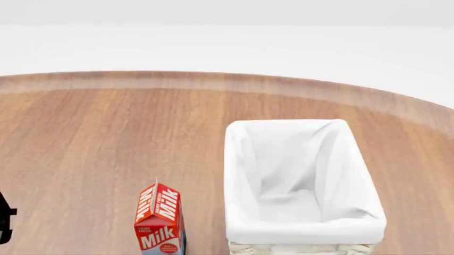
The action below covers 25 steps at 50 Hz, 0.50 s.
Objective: Pick up the alphabet soup and the tomato sauce, and put them in the basket.
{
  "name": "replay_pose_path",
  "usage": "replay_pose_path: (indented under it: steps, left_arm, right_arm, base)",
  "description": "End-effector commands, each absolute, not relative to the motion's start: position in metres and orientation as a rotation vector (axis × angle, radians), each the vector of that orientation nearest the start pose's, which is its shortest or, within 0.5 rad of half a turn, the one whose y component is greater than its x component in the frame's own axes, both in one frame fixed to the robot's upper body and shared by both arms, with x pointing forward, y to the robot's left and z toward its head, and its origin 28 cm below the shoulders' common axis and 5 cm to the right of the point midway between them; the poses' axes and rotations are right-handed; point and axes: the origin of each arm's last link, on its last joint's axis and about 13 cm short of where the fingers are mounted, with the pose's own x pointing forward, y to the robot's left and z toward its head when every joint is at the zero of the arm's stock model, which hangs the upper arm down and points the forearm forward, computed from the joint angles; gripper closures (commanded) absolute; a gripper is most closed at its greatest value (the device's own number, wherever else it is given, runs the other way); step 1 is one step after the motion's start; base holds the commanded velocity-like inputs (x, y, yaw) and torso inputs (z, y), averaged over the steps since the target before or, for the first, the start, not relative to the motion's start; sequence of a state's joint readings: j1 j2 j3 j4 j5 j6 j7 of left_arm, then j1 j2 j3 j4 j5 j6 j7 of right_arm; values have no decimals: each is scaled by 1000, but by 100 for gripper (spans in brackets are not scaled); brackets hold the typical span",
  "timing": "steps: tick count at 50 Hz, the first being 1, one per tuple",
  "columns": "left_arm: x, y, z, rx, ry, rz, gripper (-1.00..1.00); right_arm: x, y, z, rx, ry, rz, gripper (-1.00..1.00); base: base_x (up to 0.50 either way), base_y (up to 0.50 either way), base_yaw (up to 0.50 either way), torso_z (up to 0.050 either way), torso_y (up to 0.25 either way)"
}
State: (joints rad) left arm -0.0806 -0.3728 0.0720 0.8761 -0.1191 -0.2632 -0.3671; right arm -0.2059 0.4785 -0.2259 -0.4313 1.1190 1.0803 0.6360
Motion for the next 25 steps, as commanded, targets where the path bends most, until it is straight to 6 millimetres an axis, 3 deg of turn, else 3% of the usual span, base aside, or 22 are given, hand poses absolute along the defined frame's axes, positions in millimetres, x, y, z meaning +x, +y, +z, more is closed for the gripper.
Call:
replay_pose_path:
  steps: [1, 11, 16, 25]
  left_arm:
    - [178, 229, 186, 123, -687, 116, -100]
    - [177, 229, 188, 123, -689, 116, -100]
    - [178, 229, 187, 123, -687, 114, -100]
    - [179, 229, 187, 120, -688, 115, -100]
  right_arm:
    - [92, -104, 25, 89, 1126, 203, 100]
    - [100, -103, 42, 75, 1045, 195, 100]
    - [122, -107, 81, 64, 877, 172, 100]
    - [133, -109, 102, 16, 810, 168, 100]
  base:
    - [0, 0, 0, 0, 0]
    - [1, 0, 0, 0, 0]
    - [0, 0, 0, 0, 0]
    - [0, 0, 0, 0, 0]
